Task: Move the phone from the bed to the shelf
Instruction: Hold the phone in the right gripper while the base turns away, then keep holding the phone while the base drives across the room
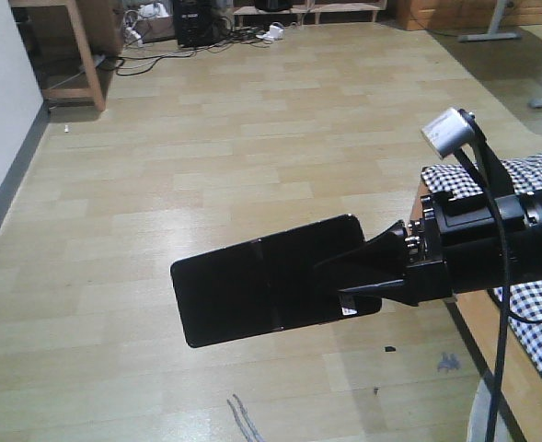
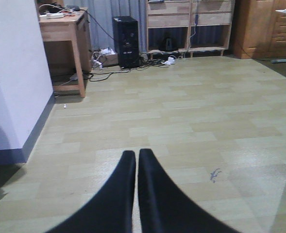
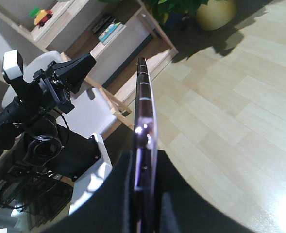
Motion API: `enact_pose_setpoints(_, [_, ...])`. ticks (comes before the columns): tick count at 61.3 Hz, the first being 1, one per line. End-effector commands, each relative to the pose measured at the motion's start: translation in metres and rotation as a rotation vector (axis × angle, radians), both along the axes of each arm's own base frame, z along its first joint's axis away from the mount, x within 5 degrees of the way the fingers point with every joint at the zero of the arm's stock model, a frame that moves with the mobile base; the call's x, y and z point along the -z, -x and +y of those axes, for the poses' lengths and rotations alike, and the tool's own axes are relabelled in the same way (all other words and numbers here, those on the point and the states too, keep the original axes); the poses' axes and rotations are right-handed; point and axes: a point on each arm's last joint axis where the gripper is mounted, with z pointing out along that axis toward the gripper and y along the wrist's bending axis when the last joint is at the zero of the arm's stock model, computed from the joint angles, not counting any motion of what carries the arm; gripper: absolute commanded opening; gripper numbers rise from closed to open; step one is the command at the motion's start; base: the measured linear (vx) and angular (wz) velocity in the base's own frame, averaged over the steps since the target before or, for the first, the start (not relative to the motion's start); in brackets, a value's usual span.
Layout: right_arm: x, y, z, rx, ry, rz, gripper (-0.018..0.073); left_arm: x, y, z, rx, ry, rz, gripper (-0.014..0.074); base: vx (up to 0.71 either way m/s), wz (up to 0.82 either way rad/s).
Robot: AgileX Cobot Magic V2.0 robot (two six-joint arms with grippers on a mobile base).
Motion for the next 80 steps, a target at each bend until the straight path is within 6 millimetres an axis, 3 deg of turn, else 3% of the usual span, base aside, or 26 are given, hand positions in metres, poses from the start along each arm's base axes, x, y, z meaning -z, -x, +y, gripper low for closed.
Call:
enact_pose_setpoints(1, [-0.0227,0.0093,0.0025,-0.043,-0.111,-0.021,-0.0001,-0.0061,-0.0005,0.0009,-0.011,0.006,-0.076,0.0001,-0.06,0.22])
enact_pose_setpoints(80, [-0.0226,0.0094,0.0025,-0.043,-0.110,-0.021,-0.0001,-0.0061,-0.0005,0.0009,-0.011,0.006,-0.076,0.0001,0.03,0.04])
